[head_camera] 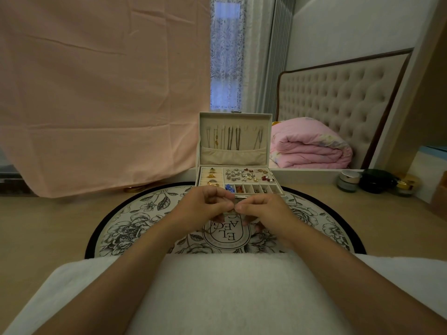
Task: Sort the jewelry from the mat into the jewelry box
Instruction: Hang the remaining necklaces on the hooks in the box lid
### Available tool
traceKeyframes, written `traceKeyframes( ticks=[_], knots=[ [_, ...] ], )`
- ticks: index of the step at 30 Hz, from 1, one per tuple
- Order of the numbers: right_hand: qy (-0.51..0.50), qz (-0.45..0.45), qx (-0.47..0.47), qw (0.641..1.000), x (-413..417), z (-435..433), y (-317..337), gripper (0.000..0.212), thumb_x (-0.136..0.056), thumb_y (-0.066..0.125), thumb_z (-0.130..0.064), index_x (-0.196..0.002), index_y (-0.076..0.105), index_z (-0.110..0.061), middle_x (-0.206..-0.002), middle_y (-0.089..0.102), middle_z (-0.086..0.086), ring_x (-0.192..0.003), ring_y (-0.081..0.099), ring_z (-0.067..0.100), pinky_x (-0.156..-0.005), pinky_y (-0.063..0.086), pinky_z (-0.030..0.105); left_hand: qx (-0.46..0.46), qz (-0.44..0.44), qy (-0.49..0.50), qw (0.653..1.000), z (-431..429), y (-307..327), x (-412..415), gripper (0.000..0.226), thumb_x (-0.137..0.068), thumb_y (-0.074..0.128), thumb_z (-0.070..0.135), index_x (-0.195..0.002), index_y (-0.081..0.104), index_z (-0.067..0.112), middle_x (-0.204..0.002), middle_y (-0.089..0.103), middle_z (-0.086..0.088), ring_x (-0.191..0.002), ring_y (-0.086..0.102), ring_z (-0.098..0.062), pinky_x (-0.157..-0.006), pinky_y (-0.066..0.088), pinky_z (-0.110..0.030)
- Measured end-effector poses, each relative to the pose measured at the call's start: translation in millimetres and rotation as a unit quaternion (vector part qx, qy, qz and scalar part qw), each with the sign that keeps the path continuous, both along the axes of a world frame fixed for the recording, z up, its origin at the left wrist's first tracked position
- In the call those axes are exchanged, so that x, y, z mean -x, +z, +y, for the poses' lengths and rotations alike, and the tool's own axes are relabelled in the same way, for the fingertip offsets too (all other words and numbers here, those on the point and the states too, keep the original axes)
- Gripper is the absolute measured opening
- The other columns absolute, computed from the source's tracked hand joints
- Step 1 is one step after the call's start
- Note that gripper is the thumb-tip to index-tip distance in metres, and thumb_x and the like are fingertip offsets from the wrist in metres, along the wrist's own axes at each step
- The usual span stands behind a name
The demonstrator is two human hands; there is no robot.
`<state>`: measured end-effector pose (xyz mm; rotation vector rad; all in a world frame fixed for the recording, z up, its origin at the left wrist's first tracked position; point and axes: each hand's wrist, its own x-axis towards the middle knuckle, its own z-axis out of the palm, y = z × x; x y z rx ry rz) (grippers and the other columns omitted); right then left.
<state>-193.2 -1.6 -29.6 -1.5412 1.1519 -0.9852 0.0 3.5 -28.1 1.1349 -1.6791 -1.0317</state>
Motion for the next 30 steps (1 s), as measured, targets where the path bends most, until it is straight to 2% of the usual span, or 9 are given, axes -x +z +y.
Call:
traceKeyframes(
  ticks=[7, 13, 15, 18, 20, 23, 26, 28, 30],
  knots=[
    [0.023, 0.023, -0.005, 0.999, -6.0, 0.3, -1.4, 0.021, -0.1, 0.057, -0.023, -0.089, 0.073, -0.016, -0.09, 0.072, 0.007, -0.068, 0.067, 0.014, -0.053, 0.047, 0.025, 0.032, -0.068, 0.014, 0.997, -0.7, 1.7, 4.0, 0.007, -0.097, 0.06, 0.015, -0.094, 0.066, 0.011, -0.082, 0.065, -0.005, -0.07, 0.062, -0.015, -0.072, 0.058, -0.037],
    [0.015, 0.053, 0.002, 0.998, -2.6, 0.3, -0.4, 0.019, -0.098, 0.063, -0.027, -0.084, 0.075, -0.021, -0.086, 0.074, 0.0, -0.067, 0.069, 0.01, -0.058, 0.05, 0.027, -0.035, -0.019, -0.015, 0.999, -2.7, -4.3, 5.3, 0.02, -0.102, 0.05, 0.022, -0.099, 0.063, 0.007, -0.098, 0.062, -0.006, -0.089, 0.059, -0.015, -0.094, 0.053, -0.043],
    [-0.018, 0.041, -0.002, 0.999, -3.5, -0.8, 0.4, 0.017, -0.095, 0.065, -0.026, -0.084, 0.076, -0.018, -0.089, 0.075, 0.003, -0.066, 0.068, 0.01, -0.057, 0.05, 0.027, -0.06, -0.026, -0.028, 0.997, -2.0, -6.5, 4.7, 0.027, -0.103, 0.049, 0.029, -0.107, 0.066, 0.008, -0.101, 0.065, -0.005, -0.089, 0.061, -0.014, -0.097, 0.051, -0.043],
    [-0.065, 0.011, -0.024, 0.998, -2.9, -2.6, 2.5, 0.014, -0.093, 0.066, -0.024, -0.091, 0.076, -0.014, -0.096, 0.075, 0.012, -0.065, 0.066, 0.012, -0.053, 0.05, 0.026, -0.06, -0.062, -0.03, 0.996, -0.3, -8.5, 5.3, 0.029, -0.103, 0.048, 0.036, -0.104, 0.069, 0.017, -0.098, 0.066, -0.003, -0.091, 0.06, -0.016, -0.102, 0.049, -0.049],
    [-0.063, 0.021, -0.045, 0.997, -2.9, -2.3, 2.4, 0.018, -0.093, 0.064, -0.023, -0.093, 0.076, -0.01, -0.098, 0.074, 0.017, -0.066, 0.065, 0.015, -0.052, 0.049, 0.026, -0.067, -0.026, -0.022, 0.997, 1.2, -6.7, 8.8, 0.027, -0.103, 0.048, 0.031, -0.1, 0.071, 0.018, -0.094, 0.067, -0.001, -0.091, 0.061, -0.015, -0.102, 0.049, -0.047],
    [-0.065, 0.003, -0.08, 0.995, -4.7, -1.5, 3.4, 0.018, -0.092, 0.063, -0.022, -0.098, 0.074, -0.01, -0.091, 0.074, 0.008, -0.064, 0.064, 0.016, -0.05, 0.046, 0.025, -0.072, 0.004, -0.01, 0.997, 2.4, -4.7, 12.8, 0.028, -0.104, 0.047, 0.029, -0.107, 0.07, 0.013, -0.097, 0.067, -0.004, -0.094, 0.062, -0.016, -0.105, 0.048, -0.043],
    [-0.09, -0.032, -0.097, 0.991, -4.1, -4.3, 4.8, 0.014, -0.089, 0.065, -0.021, -0.096, 0.074, -0.013, -0.084, 0.076, 0.0, -0.063, 0.063, 0.013, -0.053, 0.047, 0.026, -0.057, -0.053, 0.011, 0.997, 1.8, -7.4, 9.2, 0.034, -0.1, 0.048, 0.043, -0.105, 0.07, 0.017, -0.102, 0.069, -0.009, -0.1, 0.063, -0.025, -0.106, 0.044, -0.047],
    [-0.09, -0.035, -0.099, 0.99, -3.7, -5.4, 4.1, 0.014, -0.088, 0.066, -0.021, -0.093, 0.074, -0.012, -0.084, 0.076, 0.0, -0.067, 0.063, 0.014, -0.056, 0.049, 0.027, -0.045, -0.1, 0.009, 0.994, 3.1, -8.4, 6.5, 0.04, -0.094, 0.046, 0.051, -0.095, 0.068, 0.018, -0.095, 0.067, -0.006, -0.094, 0.061, -0.023, -0.104, 0.042, -0.048],
    [-0.076, -0.044, -0.103, 0.991, -4.0, -5.1, 3.3, 0.016, -0.091, 0.063, -0.022, -0.095, 0.074, -0.011, -0.082, 0.076, 0.0, -0.068, 0.064, 0.014, -0.059, 0.05, 0.029, -0.02, -0.104, -0.013, 0.994, 2.9, -8.8, 6.3, 0.036, -0.098, 0.048, 0.045, -0.091, 0.067, 0.015, -0.09, 0.064, 0.0, -0.088, 0.057, -0.016, -0.101, 0.045, -0.048]
  ],
)
